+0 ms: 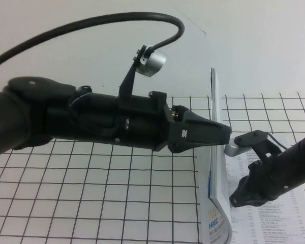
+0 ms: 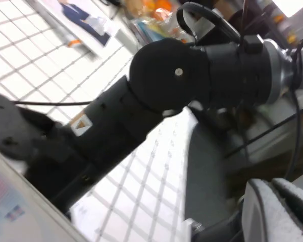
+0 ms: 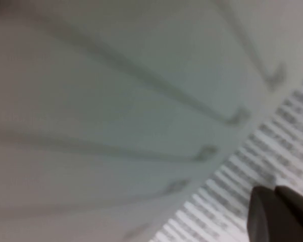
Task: Close book
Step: 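Close the open booklet and leave it lying on the table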
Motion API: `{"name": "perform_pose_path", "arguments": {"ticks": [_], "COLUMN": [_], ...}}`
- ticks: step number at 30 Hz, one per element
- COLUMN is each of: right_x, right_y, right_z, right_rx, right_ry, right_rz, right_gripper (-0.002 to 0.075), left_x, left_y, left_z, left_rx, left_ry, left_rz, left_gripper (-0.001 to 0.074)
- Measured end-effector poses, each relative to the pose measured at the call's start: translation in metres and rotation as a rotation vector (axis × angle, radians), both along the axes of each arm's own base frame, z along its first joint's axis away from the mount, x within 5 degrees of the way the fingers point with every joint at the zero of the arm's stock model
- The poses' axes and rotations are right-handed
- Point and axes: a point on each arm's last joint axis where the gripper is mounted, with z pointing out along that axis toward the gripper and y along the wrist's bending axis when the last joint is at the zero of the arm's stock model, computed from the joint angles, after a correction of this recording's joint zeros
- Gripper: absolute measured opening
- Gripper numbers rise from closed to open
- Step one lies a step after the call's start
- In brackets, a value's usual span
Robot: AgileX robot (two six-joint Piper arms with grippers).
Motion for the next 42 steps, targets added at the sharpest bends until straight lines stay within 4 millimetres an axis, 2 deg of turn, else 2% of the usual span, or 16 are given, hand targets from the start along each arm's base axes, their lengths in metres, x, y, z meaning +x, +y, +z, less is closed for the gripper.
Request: {"name": "perform_pose_path", "arguments": {"ticks": [4,10,13,18,21,26,28,31,37,42], "right_x": [-0.003,-0.026,-0.048,-0.100,-0.130,-0.171,-0.183,-0.199,-0.235,-0.238], "right_y": [-0.008,-0.024,-0.034,-0.049,-0.058,-0.069,-0.072,-0.077,-0.083,-0.089], "right_z": [0.029,0.105,0.142,0.200,0.223,0.242,0.244,0.242,0.222,0.195], "right_rx": [-0.055,-0.096,-0.103,-0.051,-0.022,0.005,0.001,0.006,0.083,0.085], "right_ry": [-0.095,-0.303,-0.397,-0.570,-0.657,-0.732,-0.733,-0.748,-0.894,-0.987], "right_rz": [-0.007,-0.032,-0.020,-0.013,-0.008,0.012,0.028,0.044,0.075,0.008], "right_gripper": [-0.0003,-0.0003,-0.0003,-0.0003,-0.0003,-0.0003,-0.0003,-0.0003,-0.0003,-0.0003], "left_x": [-0.027,-0.085,-0.117,-0.181,-0.215,-0.262,-0.269,-0.268,-0.238,-0.214], "left_y": [0.020,0.066,0.093,0.143,0.170,0.200,0.206,0.207,0.193,0.184], "left_z": [0.030,0.074,0.089,0.106,0.110,0.105,0.094,0.076,0.025,-0.007], "left_rx": [0.158,0.380,0.484,0.583,0.583,0.484,0.464,0.472,0.468,0.431], "left_ry": [-0.163,-0.397,-0.478,-0.525,-0.558,-0.634,-0.626,-0.581,-0.451,-0.495], "left_rz": [0.054,0.175,0.262,0.465,0.601,0.763,0.808,0.826,0.842,0.888], "left_gripper": [-0.0004,-0.0004,-0.0004,-0.0004,-0.0004,-0.0004,-0.0004,-0.0004,-0.0004,-0.0004]}}
